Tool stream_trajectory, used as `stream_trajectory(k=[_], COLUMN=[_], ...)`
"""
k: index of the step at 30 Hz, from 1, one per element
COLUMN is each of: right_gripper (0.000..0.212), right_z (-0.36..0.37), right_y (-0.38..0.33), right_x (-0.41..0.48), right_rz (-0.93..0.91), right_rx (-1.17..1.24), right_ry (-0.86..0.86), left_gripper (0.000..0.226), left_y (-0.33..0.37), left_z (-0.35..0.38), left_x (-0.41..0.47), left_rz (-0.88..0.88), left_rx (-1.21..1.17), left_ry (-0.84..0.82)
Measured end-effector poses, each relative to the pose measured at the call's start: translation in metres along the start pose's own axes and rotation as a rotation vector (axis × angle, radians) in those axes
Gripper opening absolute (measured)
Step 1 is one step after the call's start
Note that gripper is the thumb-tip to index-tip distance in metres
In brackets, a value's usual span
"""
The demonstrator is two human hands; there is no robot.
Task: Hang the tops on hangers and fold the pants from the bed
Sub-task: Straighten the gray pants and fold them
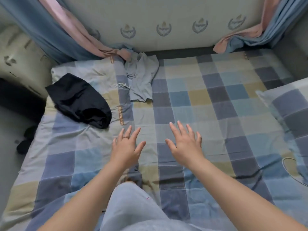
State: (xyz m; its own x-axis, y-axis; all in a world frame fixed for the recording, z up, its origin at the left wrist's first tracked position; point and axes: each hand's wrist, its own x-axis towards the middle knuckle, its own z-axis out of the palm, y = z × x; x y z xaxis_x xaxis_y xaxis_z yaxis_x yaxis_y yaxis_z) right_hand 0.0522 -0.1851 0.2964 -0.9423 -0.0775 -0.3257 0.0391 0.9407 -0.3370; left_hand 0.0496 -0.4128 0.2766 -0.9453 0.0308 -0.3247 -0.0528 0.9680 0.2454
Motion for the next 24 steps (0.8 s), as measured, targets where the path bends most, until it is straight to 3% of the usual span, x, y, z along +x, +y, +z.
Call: stream_trajectory(k=[10,15,18,21,24], right_gripper=[0.064,0.064,0.066,0.071,0.082], right_z=[0.133,0.192,0.216,0.230,0.238], right_y=[-0.050,-0.028,-0.005,0.014,0.031], right_x=[0.268,0.378,0.432,0.479,0.523], right_rz=[0.070,0.064,0.076,0.050,-0.037], right_rx=[-0.140,-0.196,-0.237,-0.236,-0.215], right_ry=[-0.111,-0.108,-0.074,-0.026,0.016], left_gripper=[0.066,0.071,0.076,0.082,0.079], left_y=[-0.135,-0.163,-0.164,-0.156,-0.153], left_z=[0.101,0.159,0.186,0.209,0.244], left_x=[0.276,0.407,0.485,0.548,0.573], left_rz=[0.106,0.243,0.278,0.202,0.054], left_rx=[0.029,0.160,0.105,-0.020,0.022], left_ry=[-0.172,-0.106,-0.012,0.079,0.228])
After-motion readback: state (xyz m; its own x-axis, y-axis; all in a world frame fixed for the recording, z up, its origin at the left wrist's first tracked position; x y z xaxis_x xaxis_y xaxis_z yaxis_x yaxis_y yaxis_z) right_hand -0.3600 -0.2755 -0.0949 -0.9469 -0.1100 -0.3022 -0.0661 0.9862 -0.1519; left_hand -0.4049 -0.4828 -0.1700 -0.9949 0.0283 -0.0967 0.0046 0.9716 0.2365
